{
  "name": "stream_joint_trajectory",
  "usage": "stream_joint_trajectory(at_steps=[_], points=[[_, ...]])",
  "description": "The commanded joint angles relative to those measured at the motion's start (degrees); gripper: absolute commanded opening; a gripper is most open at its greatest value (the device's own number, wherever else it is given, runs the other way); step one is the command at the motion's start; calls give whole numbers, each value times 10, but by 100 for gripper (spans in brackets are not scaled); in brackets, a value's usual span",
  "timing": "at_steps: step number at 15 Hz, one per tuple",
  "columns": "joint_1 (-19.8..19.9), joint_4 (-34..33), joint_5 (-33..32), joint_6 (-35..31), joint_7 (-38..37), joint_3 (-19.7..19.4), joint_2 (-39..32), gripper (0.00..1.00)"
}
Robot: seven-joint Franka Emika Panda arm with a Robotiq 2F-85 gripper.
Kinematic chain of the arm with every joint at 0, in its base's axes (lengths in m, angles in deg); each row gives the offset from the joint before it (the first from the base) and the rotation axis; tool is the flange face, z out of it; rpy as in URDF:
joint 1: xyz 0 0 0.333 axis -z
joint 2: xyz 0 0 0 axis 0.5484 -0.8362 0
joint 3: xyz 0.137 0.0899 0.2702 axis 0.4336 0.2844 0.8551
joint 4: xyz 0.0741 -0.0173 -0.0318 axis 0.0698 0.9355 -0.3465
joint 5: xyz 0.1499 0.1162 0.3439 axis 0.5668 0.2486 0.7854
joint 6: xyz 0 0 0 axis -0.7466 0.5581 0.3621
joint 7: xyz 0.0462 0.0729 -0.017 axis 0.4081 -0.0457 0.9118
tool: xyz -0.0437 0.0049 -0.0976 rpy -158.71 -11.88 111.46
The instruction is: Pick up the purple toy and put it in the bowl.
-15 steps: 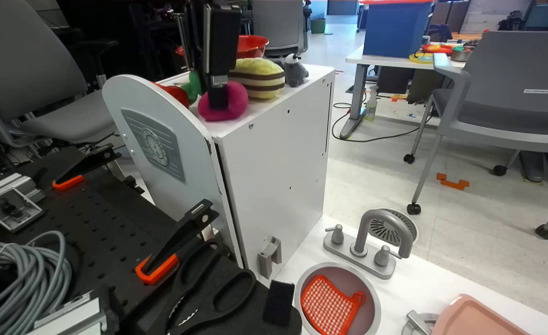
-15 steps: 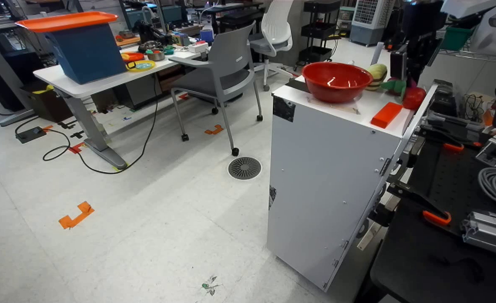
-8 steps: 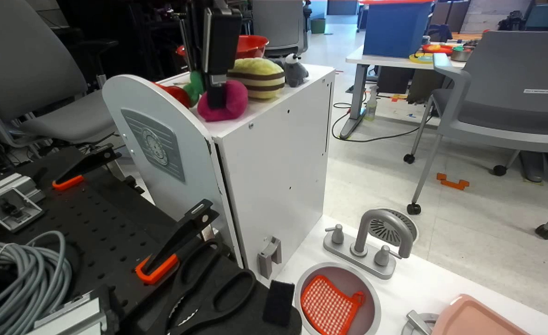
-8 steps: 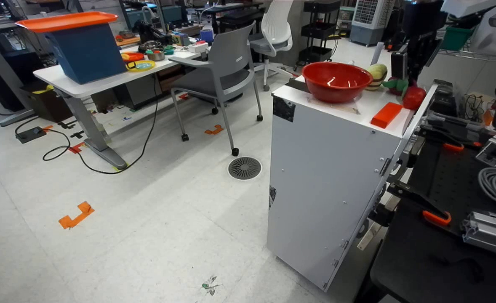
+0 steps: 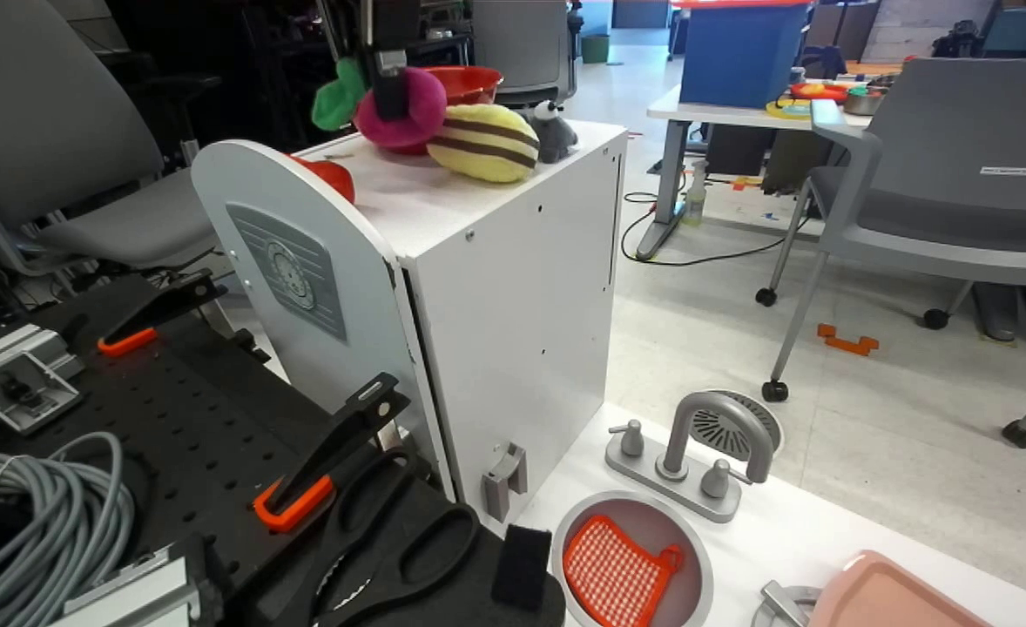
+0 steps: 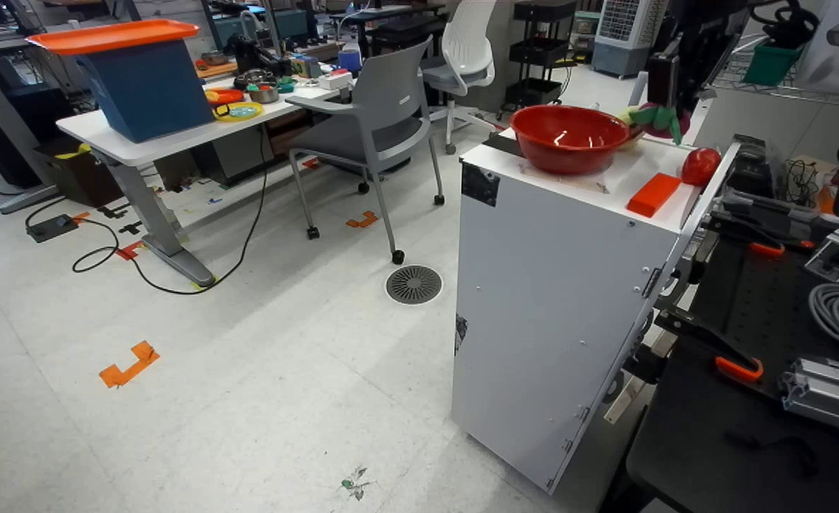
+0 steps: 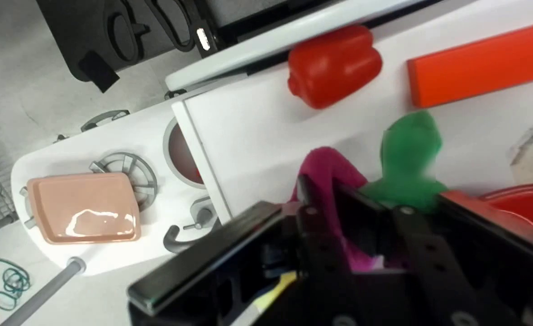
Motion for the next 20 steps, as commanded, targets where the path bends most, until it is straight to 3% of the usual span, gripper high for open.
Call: stream_joint_trajectory(at_steps=[1, 9, 15, 20], points=[[-10, -1, -3, 21, 0, 14, 37, 3], [-3, 3, -13, 16, -16, 22, 63, 3], [5, -41, -77, 30, -49, 28, 29, 3], [-8, -72, -57, 16, -28, 31, 0, 3]])
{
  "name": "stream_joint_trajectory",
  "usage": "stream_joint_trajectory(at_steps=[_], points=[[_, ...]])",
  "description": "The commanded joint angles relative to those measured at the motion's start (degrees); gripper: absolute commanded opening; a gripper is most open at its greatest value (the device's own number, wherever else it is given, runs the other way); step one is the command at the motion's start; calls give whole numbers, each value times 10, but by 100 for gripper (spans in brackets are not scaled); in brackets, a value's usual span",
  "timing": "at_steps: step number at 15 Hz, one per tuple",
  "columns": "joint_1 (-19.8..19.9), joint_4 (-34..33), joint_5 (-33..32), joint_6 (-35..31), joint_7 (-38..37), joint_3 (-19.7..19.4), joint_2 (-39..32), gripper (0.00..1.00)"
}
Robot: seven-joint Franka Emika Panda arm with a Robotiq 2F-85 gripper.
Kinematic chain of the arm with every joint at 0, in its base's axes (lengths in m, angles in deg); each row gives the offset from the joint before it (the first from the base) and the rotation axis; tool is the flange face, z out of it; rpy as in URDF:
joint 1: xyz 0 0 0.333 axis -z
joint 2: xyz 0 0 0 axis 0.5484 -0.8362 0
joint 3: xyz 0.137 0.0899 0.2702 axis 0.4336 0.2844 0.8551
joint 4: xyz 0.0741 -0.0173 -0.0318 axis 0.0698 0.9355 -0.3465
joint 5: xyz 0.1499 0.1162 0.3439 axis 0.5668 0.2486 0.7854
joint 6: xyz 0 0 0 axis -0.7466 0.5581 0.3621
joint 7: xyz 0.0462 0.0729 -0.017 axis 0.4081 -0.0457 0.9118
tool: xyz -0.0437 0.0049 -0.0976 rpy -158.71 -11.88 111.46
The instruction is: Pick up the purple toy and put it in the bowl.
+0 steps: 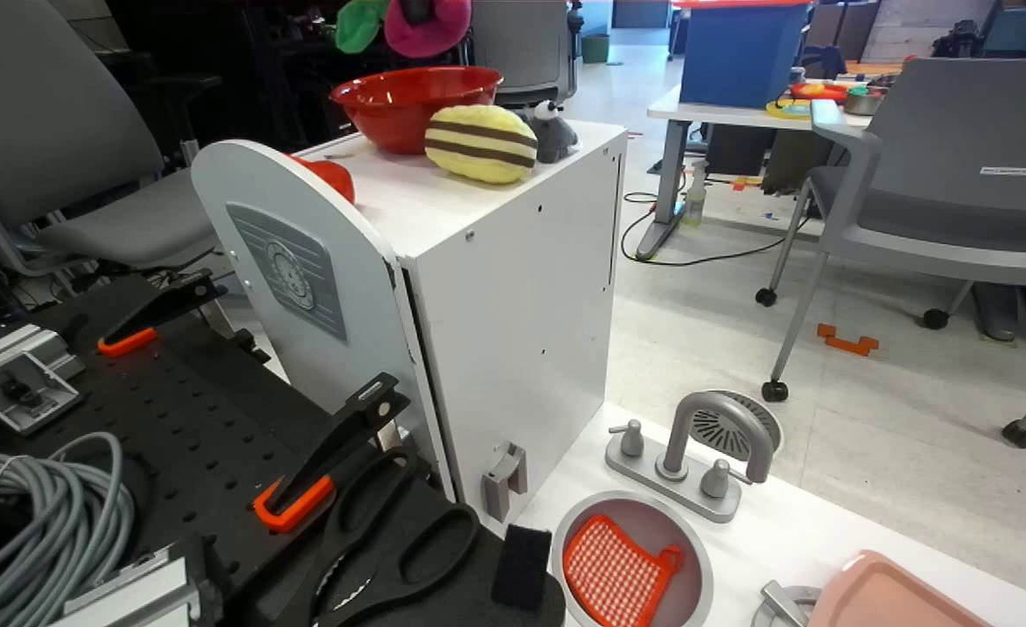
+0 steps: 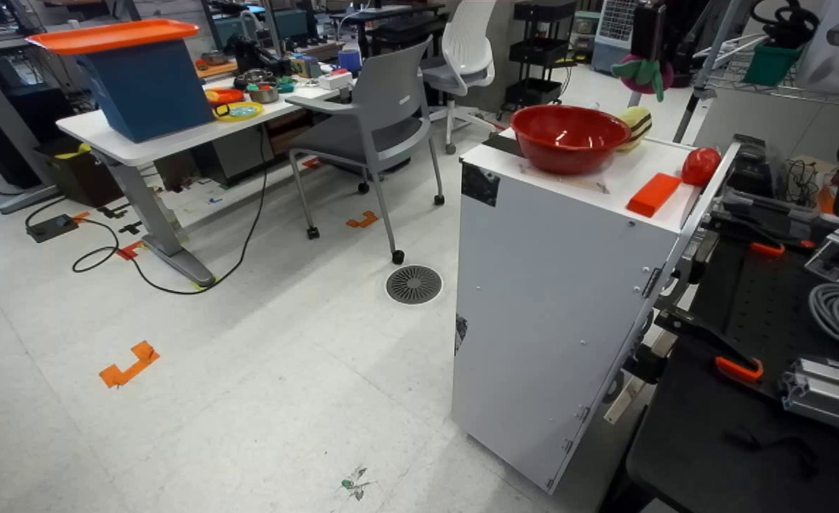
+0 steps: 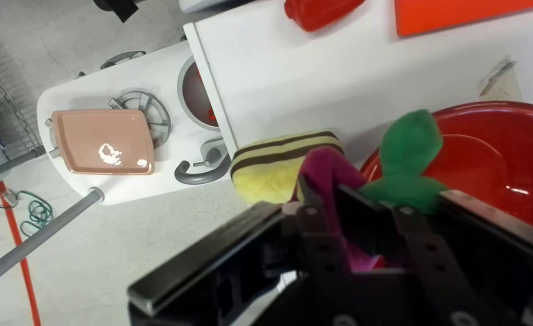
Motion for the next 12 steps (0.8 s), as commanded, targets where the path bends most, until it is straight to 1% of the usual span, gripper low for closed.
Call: stream_joint_trajectory(at_steps=[1, 6, 12], points=[[-11, -34, 10, -4, 9, 6, -27, 3], [-28, -53, 32, -7, 21, 8, -50, 3], [-38, -62, 55, -6, 37, 10, -61, 3]])
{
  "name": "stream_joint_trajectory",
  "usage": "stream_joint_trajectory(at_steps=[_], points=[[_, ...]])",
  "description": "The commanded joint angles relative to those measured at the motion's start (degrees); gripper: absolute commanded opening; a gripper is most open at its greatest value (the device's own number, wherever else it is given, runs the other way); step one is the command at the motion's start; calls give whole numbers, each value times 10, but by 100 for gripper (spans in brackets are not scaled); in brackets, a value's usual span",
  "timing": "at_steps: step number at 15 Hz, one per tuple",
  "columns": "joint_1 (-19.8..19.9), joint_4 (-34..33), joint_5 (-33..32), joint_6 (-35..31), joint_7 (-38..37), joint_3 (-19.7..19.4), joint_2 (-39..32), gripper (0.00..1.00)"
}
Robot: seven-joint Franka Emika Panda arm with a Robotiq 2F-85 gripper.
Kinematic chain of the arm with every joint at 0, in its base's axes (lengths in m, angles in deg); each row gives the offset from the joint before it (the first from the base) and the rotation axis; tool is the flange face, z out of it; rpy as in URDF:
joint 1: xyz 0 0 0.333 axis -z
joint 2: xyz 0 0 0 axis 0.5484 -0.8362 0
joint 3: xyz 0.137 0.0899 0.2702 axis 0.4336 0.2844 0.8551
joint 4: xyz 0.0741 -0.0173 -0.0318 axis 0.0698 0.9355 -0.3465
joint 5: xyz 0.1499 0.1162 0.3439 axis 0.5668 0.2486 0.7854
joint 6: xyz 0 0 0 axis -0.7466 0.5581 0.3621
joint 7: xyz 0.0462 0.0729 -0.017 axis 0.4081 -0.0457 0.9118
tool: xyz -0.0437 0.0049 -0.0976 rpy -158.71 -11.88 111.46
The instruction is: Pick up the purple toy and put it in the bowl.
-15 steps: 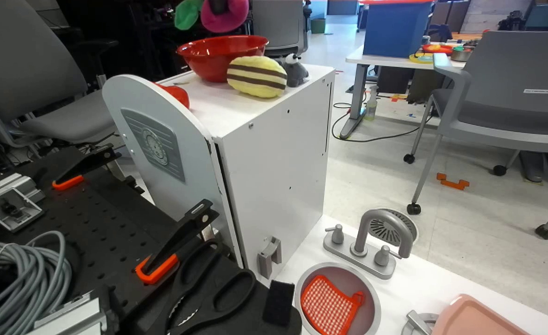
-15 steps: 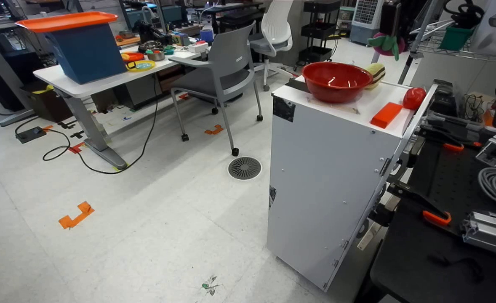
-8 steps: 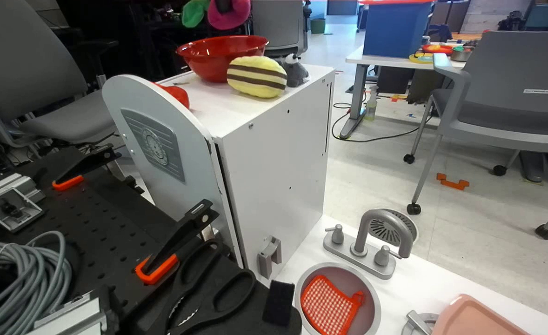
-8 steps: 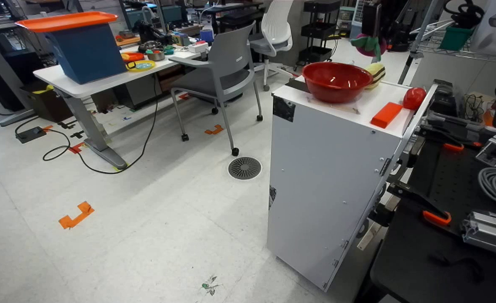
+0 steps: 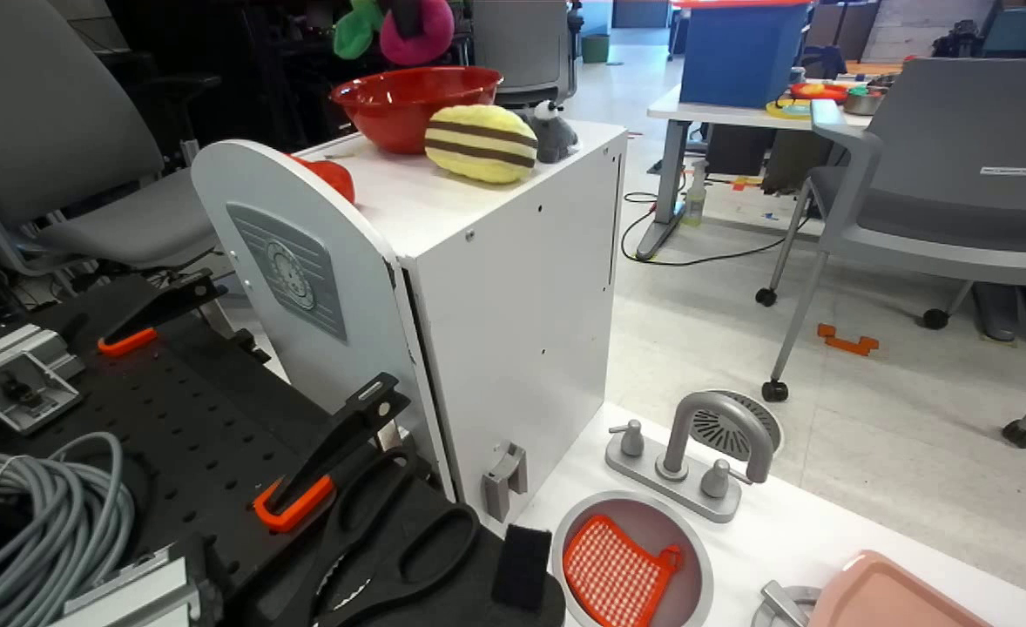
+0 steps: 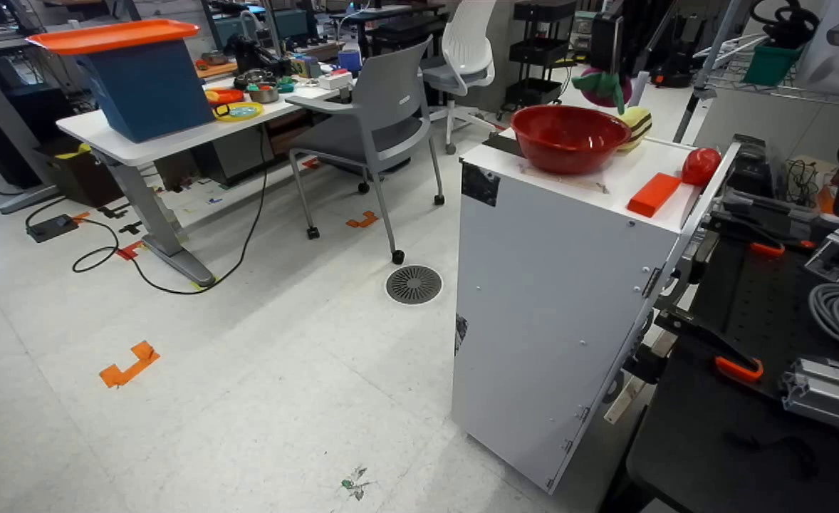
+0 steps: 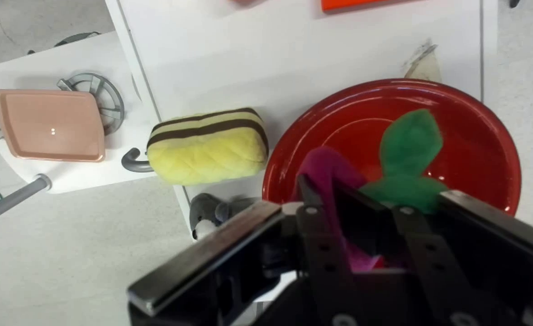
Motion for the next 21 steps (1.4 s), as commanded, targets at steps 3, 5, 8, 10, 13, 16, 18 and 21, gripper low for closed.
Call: stream_joint_trajectory(at_steps=[3, 5, 8, 10, 13, 16, 18, 21], points=[[-7, -16, 27, 7, 14, 3, -7, 36], [-8, -15, 28, 8, 12, 3, -5, 44], [-11, -11, 31, 5, 12, 6, 6, 66], [-19, -2, 18, 3, 14, 15, 25, 79], [-39, 10, 21, 17, 39, 38, 49, 99], [-42, 2, 20, 11, 35, 45, 36, 99], [-49, 9, 20, 12, 35, 52, 45, 100], [-46, 12, 20, 12, 42, 51, 47, 100]])
